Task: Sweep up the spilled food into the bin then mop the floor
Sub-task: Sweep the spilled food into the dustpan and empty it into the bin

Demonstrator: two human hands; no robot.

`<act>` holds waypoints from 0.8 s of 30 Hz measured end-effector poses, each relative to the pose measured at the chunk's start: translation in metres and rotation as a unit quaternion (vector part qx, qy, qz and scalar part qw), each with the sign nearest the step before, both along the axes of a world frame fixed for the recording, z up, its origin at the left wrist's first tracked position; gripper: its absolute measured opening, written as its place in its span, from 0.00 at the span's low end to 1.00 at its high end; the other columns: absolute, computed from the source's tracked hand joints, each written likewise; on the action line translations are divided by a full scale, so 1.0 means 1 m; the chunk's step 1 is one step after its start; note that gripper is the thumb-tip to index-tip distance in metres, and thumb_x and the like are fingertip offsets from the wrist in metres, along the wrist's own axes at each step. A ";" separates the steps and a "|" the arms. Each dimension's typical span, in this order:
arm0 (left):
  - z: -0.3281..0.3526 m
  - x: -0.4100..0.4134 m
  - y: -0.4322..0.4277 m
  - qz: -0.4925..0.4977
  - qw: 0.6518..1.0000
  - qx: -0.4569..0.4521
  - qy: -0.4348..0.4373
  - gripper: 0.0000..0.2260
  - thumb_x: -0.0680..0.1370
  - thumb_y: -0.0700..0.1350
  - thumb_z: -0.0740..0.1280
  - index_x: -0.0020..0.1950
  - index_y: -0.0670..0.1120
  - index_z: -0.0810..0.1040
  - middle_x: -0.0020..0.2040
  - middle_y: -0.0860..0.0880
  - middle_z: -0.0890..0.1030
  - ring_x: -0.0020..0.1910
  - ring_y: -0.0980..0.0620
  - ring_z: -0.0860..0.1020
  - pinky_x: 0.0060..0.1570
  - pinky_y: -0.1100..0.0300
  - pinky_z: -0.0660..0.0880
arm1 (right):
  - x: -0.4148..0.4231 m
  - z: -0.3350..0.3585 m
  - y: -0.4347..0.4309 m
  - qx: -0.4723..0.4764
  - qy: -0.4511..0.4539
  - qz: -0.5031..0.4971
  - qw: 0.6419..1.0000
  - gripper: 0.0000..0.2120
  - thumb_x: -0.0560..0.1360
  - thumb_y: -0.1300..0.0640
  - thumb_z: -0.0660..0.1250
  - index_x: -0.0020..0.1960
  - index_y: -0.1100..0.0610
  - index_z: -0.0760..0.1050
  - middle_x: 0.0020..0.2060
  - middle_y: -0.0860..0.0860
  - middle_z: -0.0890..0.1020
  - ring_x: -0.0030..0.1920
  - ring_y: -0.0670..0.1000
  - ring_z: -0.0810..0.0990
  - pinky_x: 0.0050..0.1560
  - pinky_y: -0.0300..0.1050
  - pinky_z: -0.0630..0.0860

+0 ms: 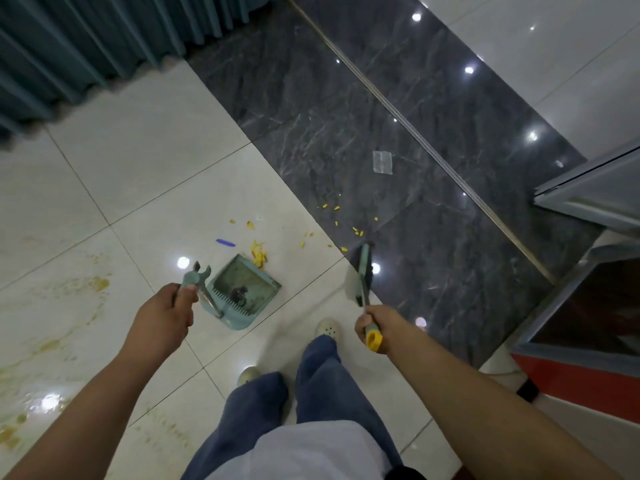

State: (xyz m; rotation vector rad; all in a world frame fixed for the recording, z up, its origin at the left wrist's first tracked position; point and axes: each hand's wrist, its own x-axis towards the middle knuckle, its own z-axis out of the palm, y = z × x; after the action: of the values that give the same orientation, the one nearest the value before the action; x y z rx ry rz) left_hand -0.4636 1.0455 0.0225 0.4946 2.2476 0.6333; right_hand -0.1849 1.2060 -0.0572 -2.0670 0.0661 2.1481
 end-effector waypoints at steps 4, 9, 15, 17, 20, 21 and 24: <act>-0.001 0.016 0.025 0.021 1.000 0.000 0.006 0.14 0.81 0.51 0.56 0.47 0.42 0.74 0.33 0.44 0.74 0.27 0.48 0.69 0.28 0.61 0.65 | -0.020 0.000 0.014 -0.040 0.062 -0.006 0.997 0.10 0.80 0.61 0.56 0.40 0.60 0.64 0.25 0.51 0.66 0.12 0.46 0.65 0.13 0.30 0.63; -0.004 0.031 0.052 0.041 0.999 -0.001 0.007 0.15 0.81 0.51 0.55 0.45 0.44 0.74 0.32 0.45 0.74 0.27 0.48 0.68 0.29 0.60 0.65 | -0.022 -0.006 0.046 -0.060 0.144 0.011 0.988 0.09 0.80 0.61 0.55 0.42 0.60 0.64 0.18 0.52 0.67 0.14 0.46 0.65 0.13 0.32 0.64; -0.002 0.045 0.089 0.057 0.998 -0.005 0.021 0.15 0.81 0.52 0.55 0.42 0.45 0.74 0.32 0.45 0.74 0.27 0.48 0.69 0.29 0.60 0.66 | -0.001 0.008 0.084 -0.047 0.145 0.073 0.986 0.11 0.80 0.62 0.55 0.39 0.60 0.63 0.18 0.51 0.66 0.13 0.45 0.63 0.13 0.30 0.62; -0.001 0.048 0.099 0.052 0.998 -0.004 0.018 0.15 0.81 0.52 0.55 0.42 0.45 0.73 0.32 0.45 0.74 0.27 0.48 0.69 0.29 0.60 0.66 | 0.009 0.011 0.100 -0.025 0.109 0.093 0.989 0.11 0.80 0.63 0.55 0.39 0.60 0.62 0.17 0.52 0.66 0.13 0.45 0.63 0.13 0.29 0.61; 0.002 0.049 0.114 0.042 0.999 -0.001 0.016 0.15 0.81 0.52 0.55 0.42 0.44 0.73 0.32 0.45 0.74 0.27 0.48 0.69 0.28 0.61 0.65 | 0.027 0.009 0.128 0.024 0.028 0.120 0.992 0.11 0.80 0.63 0.57 0.38 0.59 0.62 0.21 0.53 0.68 0.12 0.45 0.64 0.14 0.28 0.62; 0.002 0.048 0.120 0.042 0.999 0.000 0.013 0.15 0.81 0.52 0.55 0.42 0.44 0.73 0.32 0.45 0.74 0.27 0.48 0.69 0.28 0.61 0.65 | 0.032 0.007 0.139 0.042 0.003 0.135 0.990 0.11 0.80 0.62 0.57 0.38 0.59 0.63 0.25 0.53 0.67 0.12 0.45 0.64 0.15 0.28 0.62; 0.001 0.041 0.137 0.038 0.999 0.008 0.000 0.16 0.81 0.53 0.55 0.42 0.45 0.73 0.32 0.46 0.74 0.26 0.48 0.68 0.27 0.61 0.64 | 0.045 -0.001 0.171 0.095 -0.050 0.167 0.980 0.13 0.80 0.63 0.55 0.37 0.59 0.63 0.29 0.53 0.64 0.11 0.44 0.62 0.15 0.28 0.61</act>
State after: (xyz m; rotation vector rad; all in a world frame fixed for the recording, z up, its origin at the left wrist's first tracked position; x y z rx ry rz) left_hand -0.4224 1.1824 0.0236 0.4180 2.2728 0.6909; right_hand -0.1401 1.3766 -0.0581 -2.1943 -0.5136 2.1179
